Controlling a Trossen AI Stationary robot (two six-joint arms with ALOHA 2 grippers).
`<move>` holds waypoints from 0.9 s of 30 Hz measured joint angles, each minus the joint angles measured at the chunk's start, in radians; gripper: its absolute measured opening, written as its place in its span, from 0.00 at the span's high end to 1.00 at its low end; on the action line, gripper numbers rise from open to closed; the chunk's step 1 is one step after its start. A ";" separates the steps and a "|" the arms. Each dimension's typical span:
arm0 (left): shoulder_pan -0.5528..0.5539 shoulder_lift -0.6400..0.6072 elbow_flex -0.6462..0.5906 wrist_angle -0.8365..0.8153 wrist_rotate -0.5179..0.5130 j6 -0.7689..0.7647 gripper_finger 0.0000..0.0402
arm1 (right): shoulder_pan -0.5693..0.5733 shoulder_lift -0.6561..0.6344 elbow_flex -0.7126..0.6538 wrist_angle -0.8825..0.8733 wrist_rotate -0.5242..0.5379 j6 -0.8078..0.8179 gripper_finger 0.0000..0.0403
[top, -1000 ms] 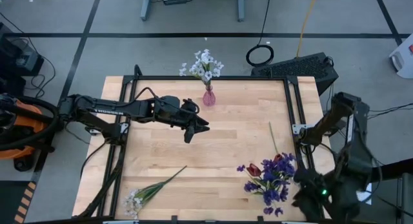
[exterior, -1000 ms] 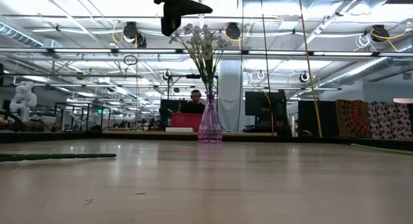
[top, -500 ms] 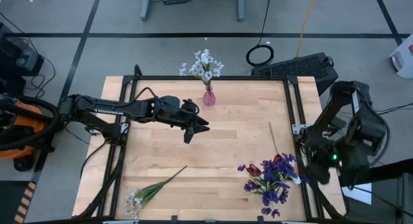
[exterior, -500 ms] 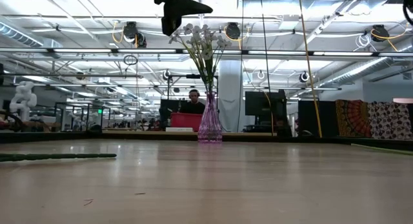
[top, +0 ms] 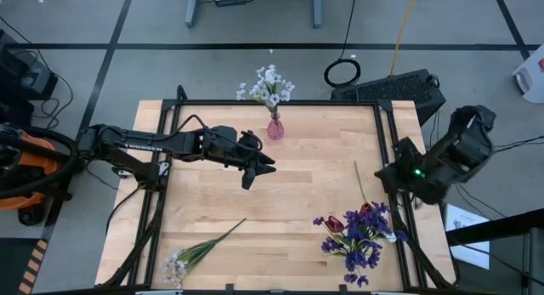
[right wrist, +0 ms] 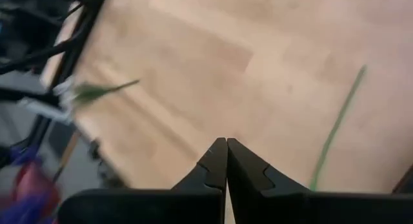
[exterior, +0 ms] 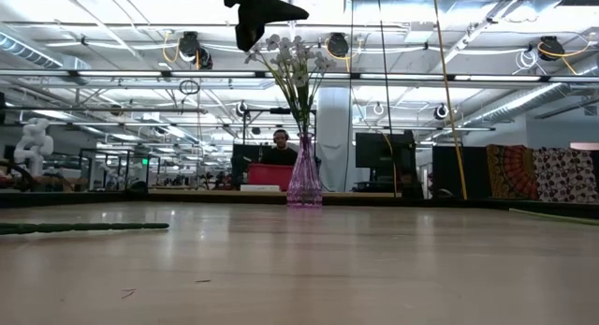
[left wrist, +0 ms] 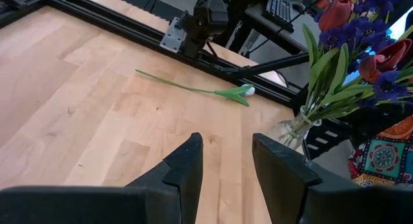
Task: Sort flowers into vase by color
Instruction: Put the white tulip into the pink vase
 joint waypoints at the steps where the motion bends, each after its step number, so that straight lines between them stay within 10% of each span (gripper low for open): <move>1: 0.000 0.000 0.000 0.000 0.000 0.002 0.65 | -0.038 0.002 -0.004 0.000 -0.007 -0.032 1.00; 27: 0.008 -0.001 -0.118 -0.072 0.024 0.138 0.72 | -0.860 0.351 -0.009 0.015 -0.371 -0.776 1.00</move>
